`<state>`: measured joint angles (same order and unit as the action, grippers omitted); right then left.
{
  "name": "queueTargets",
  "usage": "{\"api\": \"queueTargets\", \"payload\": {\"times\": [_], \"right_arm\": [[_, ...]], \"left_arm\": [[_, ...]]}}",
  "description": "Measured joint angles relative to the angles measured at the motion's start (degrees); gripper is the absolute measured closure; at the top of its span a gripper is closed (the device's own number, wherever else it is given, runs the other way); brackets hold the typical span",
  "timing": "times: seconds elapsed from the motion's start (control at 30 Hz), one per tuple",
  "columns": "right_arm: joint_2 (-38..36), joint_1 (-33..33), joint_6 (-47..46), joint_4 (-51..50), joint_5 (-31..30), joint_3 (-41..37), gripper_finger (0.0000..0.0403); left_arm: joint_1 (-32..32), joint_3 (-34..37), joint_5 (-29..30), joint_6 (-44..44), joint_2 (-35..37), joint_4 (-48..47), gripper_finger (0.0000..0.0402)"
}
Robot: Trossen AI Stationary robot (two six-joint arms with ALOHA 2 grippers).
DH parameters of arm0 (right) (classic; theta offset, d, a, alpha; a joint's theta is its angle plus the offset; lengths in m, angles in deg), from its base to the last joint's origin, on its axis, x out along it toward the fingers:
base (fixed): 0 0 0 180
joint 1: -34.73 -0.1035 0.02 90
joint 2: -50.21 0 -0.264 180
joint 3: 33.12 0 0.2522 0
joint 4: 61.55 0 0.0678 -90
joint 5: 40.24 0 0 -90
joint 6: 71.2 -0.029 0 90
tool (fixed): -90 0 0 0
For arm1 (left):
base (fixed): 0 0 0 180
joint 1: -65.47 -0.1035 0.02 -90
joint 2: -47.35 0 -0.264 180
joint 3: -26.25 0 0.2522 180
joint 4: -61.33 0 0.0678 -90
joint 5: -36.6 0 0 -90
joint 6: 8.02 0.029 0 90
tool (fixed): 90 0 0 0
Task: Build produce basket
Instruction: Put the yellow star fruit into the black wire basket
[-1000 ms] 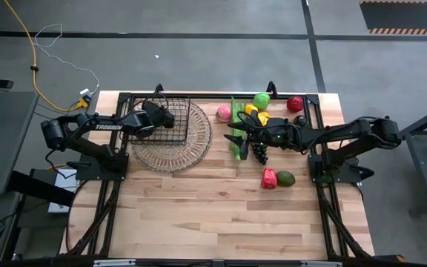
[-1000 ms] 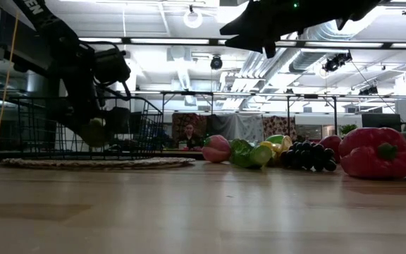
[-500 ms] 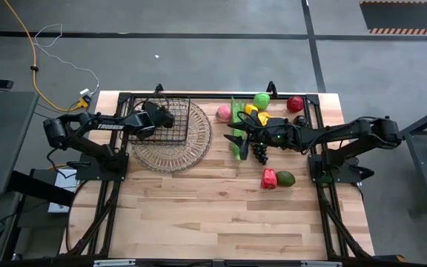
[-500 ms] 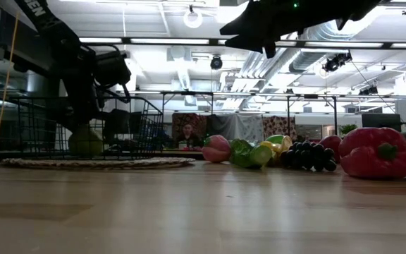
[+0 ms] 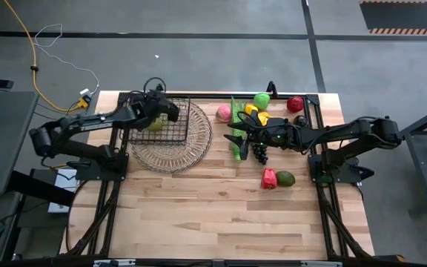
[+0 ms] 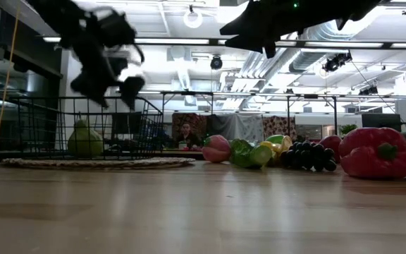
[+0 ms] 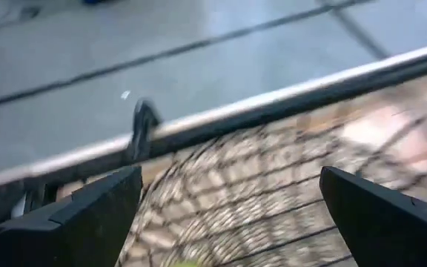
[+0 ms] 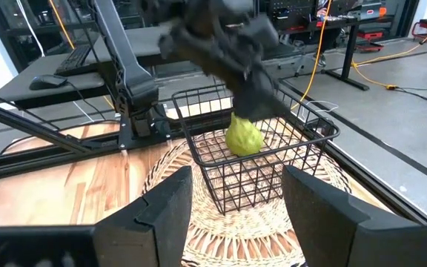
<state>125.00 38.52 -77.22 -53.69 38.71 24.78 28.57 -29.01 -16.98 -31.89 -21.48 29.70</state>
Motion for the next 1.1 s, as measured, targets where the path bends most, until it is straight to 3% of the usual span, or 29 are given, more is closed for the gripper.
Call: {"api": "queueTargets", "payload": {"times": [0.17,0.3,0.5,0.67,0.77,1.1], "right_arm": [[-0.02,-0.02,0.03,-0.01,0.02,0.0,0.0203],[-0.26,-0.02,0.78,-0.01,0.02,0.0,0.0203],[-0.33,-0.02,0.9,-0.74,-0.55,0.0,0.0203],[-0.33,-0.02,0.91,-2.45,-5.75,0.0,0.0203],[-0.33,0.0,0.92,-3.54,-8.28,0.0,0.0203],[-0.37,0.0,1.07,-4.62,-8.43,0.0,0.0203]], "left_arm": [[5.65,-0.75,-0.25,4.06,7.9,1.43,0.0002],[11.71,3.3,-1.51,4.11,14.02,5.95,0.0002],[18.62,14.21,-1.71,6.48,21.62,25.97,0.0002],[20.59,19.17,-7.06,11.31,24.8,39.74,0.0002],[21.25,19.27,-7.7,12.08,24.84,39.37,0.0002],[21.29,19.29,-2.98,12.1,23.38,31.53,0.0002]]}}
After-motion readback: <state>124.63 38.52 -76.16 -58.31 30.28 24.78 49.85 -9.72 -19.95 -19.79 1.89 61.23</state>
